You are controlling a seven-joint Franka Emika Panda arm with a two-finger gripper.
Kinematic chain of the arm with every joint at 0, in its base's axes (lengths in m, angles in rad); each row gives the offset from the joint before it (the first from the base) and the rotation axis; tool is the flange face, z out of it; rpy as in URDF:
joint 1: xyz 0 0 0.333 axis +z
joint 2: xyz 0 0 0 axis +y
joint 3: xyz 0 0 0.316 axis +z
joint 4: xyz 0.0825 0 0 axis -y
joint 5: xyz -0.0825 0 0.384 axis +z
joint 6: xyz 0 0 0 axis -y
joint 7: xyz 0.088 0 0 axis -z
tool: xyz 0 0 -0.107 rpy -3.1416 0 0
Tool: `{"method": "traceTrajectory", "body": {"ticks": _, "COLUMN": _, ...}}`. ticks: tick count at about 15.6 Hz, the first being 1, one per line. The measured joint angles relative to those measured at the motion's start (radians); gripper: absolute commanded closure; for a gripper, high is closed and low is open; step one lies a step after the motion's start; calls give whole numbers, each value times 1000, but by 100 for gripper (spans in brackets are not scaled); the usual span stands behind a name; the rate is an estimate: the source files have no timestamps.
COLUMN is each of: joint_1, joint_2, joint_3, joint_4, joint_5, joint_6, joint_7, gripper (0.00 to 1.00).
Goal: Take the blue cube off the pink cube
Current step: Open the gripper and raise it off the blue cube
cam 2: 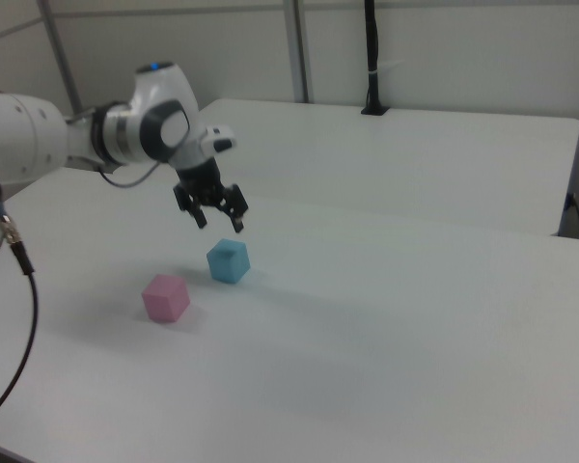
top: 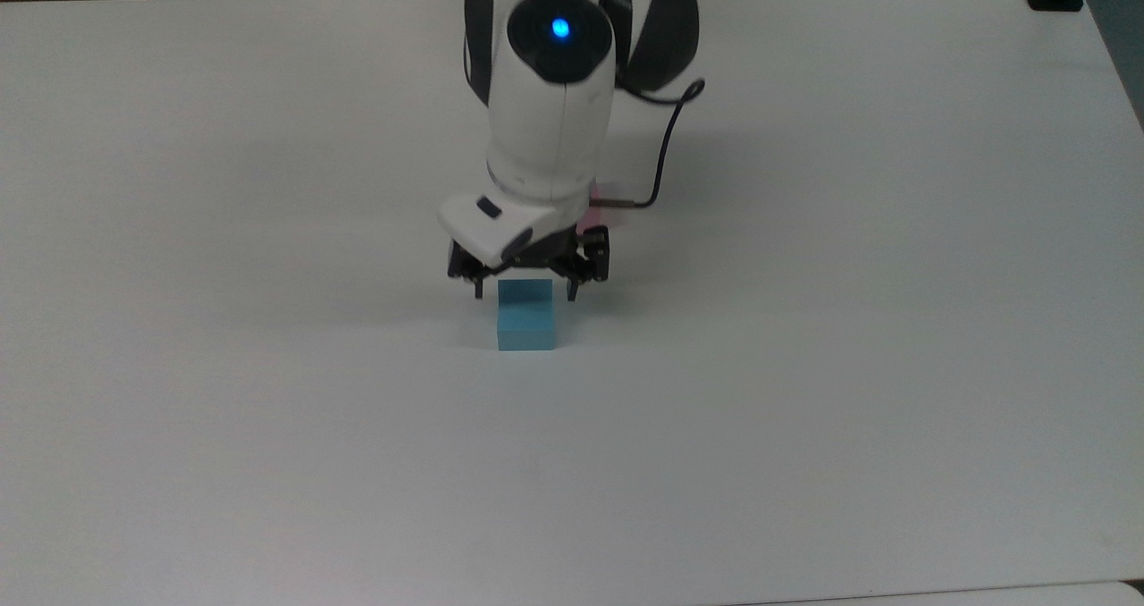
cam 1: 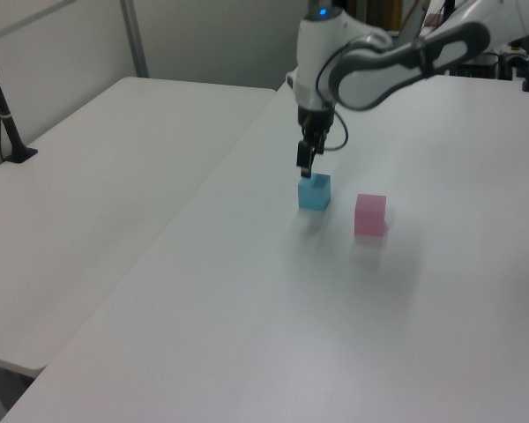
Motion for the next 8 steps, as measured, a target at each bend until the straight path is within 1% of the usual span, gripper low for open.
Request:
{"method": "traceTrajectory", "body": {"ticks": 5, "joint_1": -26, "joint_2": -210, "joint_3": -2, "joint_4": -9, "joint_5": 0, "joint_6": -299, "joint_7": 10, "gripper": 0}}
{"method": "traceTrajectory", "body": {"ticks": 8, "joint_1": -58, "joint_2": -332, "joint_3": -2, "joint_4": -27, "joint_5": 0, "joint_6": -416, "joint_7": 10, "gripper": 0}}
